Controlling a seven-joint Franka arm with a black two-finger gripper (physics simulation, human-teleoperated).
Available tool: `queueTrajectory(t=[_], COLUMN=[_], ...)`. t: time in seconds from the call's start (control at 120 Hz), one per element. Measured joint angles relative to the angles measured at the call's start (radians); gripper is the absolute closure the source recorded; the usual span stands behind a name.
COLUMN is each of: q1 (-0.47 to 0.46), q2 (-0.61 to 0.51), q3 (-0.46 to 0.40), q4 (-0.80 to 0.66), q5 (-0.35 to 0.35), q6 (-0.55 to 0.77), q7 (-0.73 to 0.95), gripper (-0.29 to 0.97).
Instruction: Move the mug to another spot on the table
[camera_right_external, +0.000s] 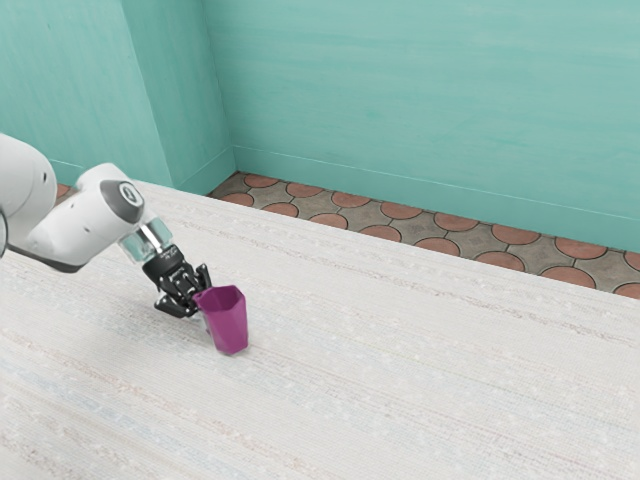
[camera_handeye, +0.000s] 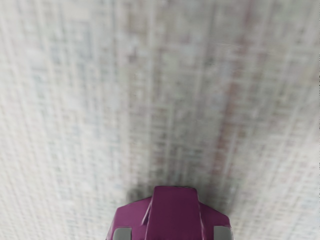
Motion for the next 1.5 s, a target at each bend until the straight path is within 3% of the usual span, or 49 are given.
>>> queueTrajectory(t=[0.083,0.242,0.392,0.842,0.942,1.008,1.217,1.367,1.5], q1=[0.001,0.002,0.004,0.024,0.018,0.006,-0.095,-0.125,-0.136], q2=[0.002,0.001,-0.001,-0.027,-0.085,-0.12,-0.244,-0.306,-0.334], q3=[0.0,-0.012,-0.013,-0.005,-0.005,-0.006,-0.011,-0.021,-0.043], q4=[0.0,0.002,0.002,0.002,0.005,0.009,0.051,0.055,0.123], q5=[0.0,-0.001,-0.002,0.063,0.164,0.271,0.527,0.628,0.668], q6=[0.004,0.015,0.021,0.057,0.06,0.061,0.057,0.054,0.012], q7=[0.0,0.003,0.005,0.015,0.017,0.019,0.095,0.222,0.334], gripper=[0.65,0.33,0.16,0.02,0.01,0.01,0.0,0.0,0.0])
